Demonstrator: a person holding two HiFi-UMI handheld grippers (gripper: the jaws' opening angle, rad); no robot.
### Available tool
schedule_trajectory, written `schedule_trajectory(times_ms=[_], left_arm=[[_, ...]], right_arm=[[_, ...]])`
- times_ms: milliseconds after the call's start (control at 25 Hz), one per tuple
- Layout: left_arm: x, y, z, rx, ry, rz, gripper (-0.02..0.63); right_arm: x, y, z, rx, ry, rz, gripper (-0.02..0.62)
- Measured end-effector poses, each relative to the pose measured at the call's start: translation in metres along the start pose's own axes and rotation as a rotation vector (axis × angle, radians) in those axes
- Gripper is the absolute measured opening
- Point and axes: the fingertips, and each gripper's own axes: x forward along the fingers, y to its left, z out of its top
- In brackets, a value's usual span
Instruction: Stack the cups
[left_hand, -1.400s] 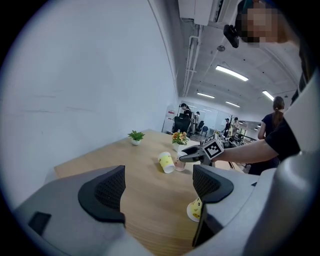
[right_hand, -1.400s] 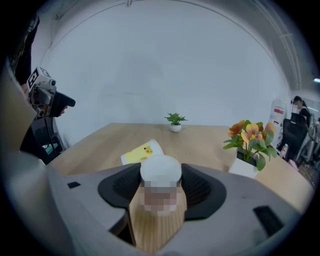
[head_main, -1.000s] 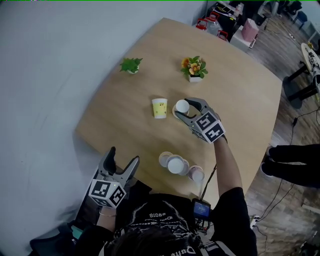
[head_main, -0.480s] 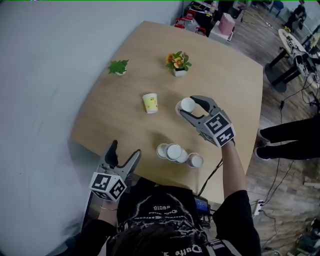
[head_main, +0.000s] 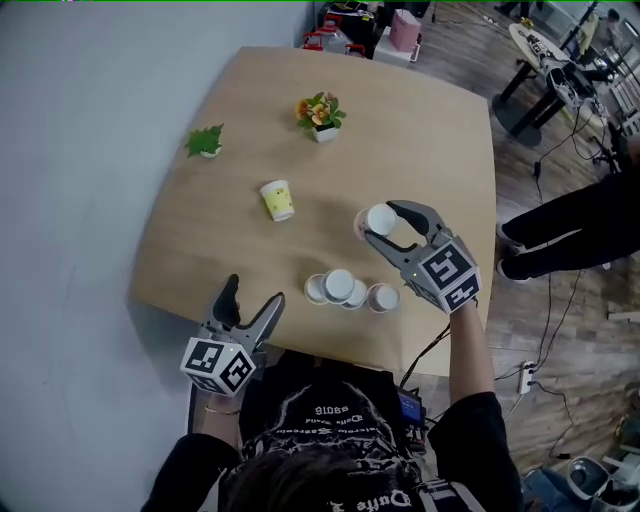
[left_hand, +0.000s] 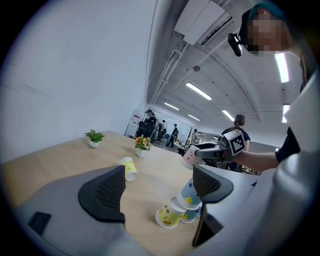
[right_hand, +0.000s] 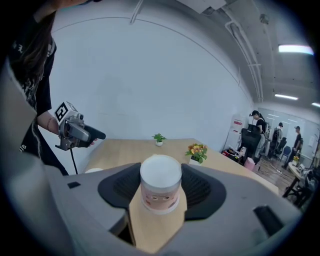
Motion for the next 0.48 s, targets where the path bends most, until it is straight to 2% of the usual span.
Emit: schedule_trajectory(times_ms=[200,480], left_arm=[[0.004,-0.008,0.001,-0.008,0.0,-0.031,0.434],[0.013,-0.009,0.003,-0.003,-0.007,-0.055,0.434]], right_arm=[[-0.023,0.015,-0.009,0.018,0.017,-0.035,0.261],[-0.038,0.038,-0.026,0.044,0.037,-0.04,0.261]])
